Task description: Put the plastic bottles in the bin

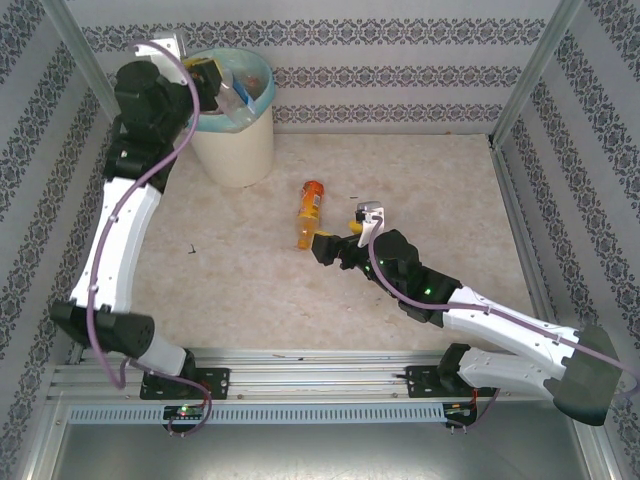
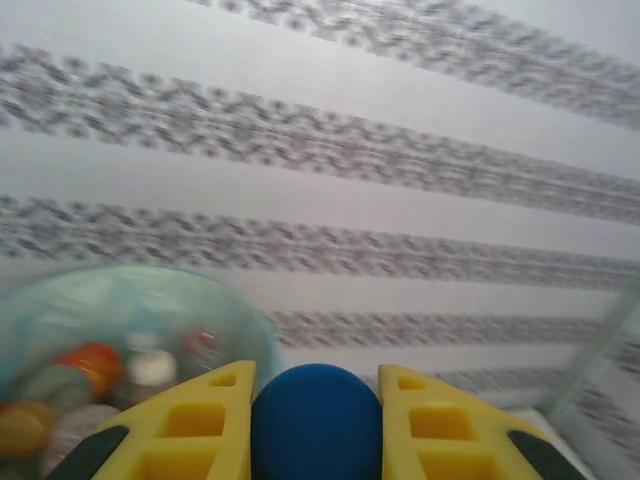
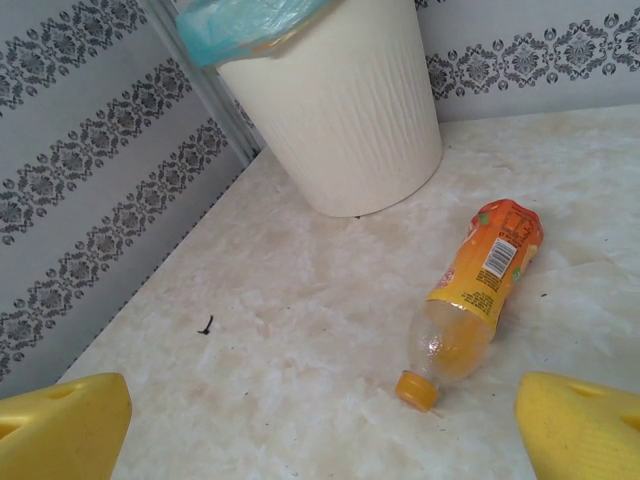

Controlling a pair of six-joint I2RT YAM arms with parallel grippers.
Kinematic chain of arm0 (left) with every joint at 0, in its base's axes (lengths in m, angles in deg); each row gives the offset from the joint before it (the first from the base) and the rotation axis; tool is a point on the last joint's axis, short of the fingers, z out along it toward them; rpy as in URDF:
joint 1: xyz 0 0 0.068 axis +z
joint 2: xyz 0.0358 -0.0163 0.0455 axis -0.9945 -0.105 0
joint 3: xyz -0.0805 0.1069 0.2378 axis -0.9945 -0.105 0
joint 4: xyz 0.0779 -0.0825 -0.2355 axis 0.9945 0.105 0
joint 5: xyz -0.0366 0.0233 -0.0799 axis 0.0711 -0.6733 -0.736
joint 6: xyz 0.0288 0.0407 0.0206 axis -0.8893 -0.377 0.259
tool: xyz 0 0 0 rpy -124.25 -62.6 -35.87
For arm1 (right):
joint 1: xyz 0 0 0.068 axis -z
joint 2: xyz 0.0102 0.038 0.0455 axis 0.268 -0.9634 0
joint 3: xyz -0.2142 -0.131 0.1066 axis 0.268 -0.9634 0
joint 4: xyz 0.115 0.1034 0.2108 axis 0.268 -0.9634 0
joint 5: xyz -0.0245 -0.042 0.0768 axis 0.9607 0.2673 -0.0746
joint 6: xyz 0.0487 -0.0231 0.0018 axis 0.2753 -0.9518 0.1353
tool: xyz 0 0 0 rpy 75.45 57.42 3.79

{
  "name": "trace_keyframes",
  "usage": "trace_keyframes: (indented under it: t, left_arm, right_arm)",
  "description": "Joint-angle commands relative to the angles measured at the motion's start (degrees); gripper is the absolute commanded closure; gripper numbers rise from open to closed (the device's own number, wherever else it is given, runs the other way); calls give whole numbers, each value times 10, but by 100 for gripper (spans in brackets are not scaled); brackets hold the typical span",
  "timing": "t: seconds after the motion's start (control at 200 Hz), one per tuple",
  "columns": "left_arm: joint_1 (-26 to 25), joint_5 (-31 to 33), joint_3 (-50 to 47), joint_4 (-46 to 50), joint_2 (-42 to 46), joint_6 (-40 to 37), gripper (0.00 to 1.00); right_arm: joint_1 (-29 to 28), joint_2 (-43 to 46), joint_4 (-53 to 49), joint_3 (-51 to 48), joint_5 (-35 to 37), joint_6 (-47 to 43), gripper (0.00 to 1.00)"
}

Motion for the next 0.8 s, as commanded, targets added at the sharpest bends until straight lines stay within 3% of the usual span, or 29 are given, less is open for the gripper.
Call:
trace_keyframes:
  t: [0.0, 0.245, 0.47, 0.6, 0.709, 0.794]
  left_arm:
    - [22, 92, 86, 22, -70, -71, 100]
    - [39, 205, 275, 28, -244, -179, 100]
    - [55, 185, 421, 12, -381, -226, 100]
    - [57, 184, 420, -40, -419, -266, 100]
    - [69, 173, 414, -48, -432, -239, 92]
    - [73, 151, 414, -39, -435, -215, 68]
  right_arm:
    - [-1, 3, -4, 7, 14, -13, 2]
    - [-1, -3, -15, 18, 21, -20, 2]
    - [0, -10, -7, 7, 13, 10, 2]
    - [0, -21, -21, 8, 18, 32, 2]
    - [2, -31, -31, 1, 39, 65, 2]
    - [6, -38, -25, -5, 38, 85, 2]
